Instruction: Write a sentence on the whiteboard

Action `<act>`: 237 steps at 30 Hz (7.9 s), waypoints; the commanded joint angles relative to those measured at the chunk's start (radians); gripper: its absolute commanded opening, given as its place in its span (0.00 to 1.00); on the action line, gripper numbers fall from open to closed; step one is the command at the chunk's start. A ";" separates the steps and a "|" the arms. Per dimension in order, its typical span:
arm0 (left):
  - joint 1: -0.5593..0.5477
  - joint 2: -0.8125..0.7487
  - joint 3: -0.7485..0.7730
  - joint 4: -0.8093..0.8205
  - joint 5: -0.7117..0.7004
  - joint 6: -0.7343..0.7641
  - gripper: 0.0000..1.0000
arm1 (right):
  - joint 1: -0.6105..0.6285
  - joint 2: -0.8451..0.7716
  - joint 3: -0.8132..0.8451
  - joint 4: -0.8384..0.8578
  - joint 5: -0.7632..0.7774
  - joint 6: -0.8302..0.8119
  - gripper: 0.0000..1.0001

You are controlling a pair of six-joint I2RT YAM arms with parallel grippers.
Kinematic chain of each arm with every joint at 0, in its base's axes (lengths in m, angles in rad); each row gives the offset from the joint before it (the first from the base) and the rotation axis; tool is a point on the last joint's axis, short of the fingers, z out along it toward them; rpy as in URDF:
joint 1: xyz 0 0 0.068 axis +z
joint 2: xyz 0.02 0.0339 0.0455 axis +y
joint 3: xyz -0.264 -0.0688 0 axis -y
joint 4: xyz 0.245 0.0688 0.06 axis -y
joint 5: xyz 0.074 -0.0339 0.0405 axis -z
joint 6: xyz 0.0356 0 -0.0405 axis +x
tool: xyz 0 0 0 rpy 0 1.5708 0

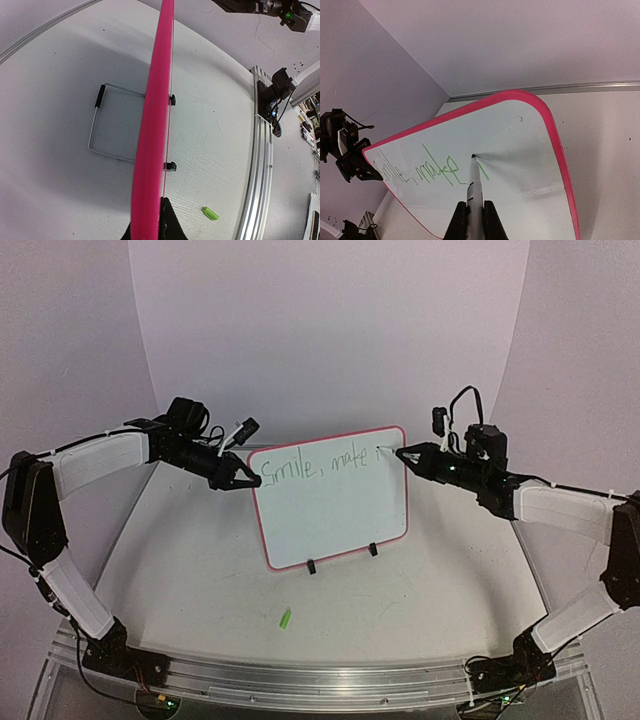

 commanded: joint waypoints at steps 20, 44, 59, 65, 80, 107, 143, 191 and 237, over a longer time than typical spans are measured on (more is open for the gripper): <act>0.001 0.014 0.012 -0.005 -0.139 0.084 0.00 | -0.002 -0.086 -0.052 0.053 0.033 0.013 0.00; 0.001 0.015 0.012 -0.005 -0.139 0.082 0.00 | -0.002 -0.003 -0.025 0.053 0.067 0.018 0.00; 0.001 0.011 0.012 -0.005 -0.140 0.083 0.00 | -0.001 -0.056 -0.055 0.048 0.128 0.031 0.00; 0.001 0.010 0.013 -0.005 -0.141 0.084 0.00 | -0.002 -0.117 -0.071 0.048 0.092 0.040 0.00; 0.001 0.006 0.012 -0.006 -0.141 0.084 0.00 | -0.001 -0.016 0.015 0.057 0.039 0.032 0.00; 0.001 0.004 0.012 -0.007 -0.141 0.083 0.00 | -0.001 -0.015 -0.092 0.044 0.095 0.044 0.00; -0.017 0.000 0.008 -0.004 -0.148 0.077 0.00 | 0.224 -0.179 -0.075 0.007 0.036 -0.077 0.00; -0.020 -0.016 0.010 -0.006 -0.153 0.079 0.00 | 0.580 0.422 0.239 0.161 0.397 -0.035 0.00; -0.020 -0.018 0.010 -0.007 -0.156 0.082 0.00 | 0.580 0.394 0.190 0.074 0.417 -0.040 0.00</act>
